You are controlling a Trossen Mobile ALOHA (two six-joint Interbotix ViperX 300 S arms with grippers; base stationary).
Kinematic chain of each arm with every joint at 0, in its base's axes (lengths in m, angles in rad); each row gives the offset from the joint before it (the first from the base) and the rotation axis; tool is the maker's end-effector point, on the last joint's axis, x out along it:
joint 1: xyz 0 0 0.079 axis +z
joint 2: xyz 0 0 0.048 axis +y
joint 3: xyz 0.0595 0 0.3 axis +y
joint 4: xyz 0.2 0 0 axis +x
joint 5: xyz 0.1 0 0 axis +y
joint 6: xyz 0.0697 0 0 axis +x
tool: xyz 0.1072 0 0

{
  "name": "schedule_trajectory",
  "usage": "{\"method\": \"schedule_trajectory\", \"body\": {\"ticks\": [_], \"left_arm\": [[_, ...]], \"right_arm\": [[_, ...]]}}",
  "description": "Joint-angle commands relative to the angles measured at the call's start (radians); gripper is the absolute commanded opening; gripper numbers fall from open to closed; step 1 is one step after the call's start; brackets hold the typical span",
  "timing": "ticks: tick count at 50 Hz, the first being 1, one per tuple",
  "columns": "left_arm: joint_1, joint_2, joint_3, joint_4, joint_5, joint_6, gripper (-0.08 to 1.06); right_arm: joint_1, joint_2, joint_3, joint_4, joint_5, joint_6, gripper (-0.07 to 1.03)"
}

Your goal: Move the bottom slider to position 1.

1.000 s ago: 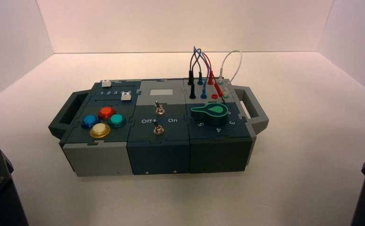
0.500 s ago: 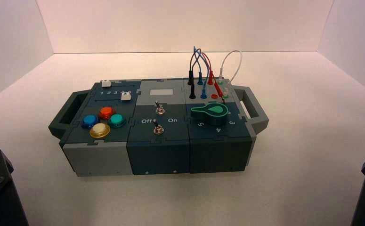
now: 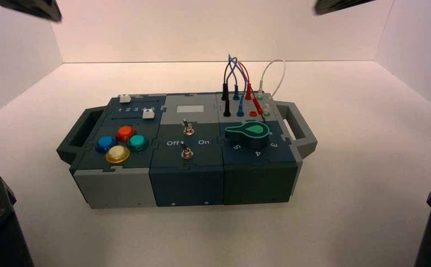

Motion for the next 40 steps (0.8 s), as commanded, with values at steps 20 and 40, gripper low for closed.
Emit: {"method": "schedule_trajectory", "body": {"ticks": [20, 40], "left_arm": [[-0.046, 0.100, -0.072, -0.002, 0.169, 0.003, -0.03], [-0.049, 0.106, -0.075, -0.003, 0.212, 0.003, -0.03]], "right_arm": [[0.143, 0.393, -0.252, 0.210, 0.040, -0.002, -0.02], [0.253, 0.649, -0.407, 0.307, 0.077, -0.002, -0.02]]}}
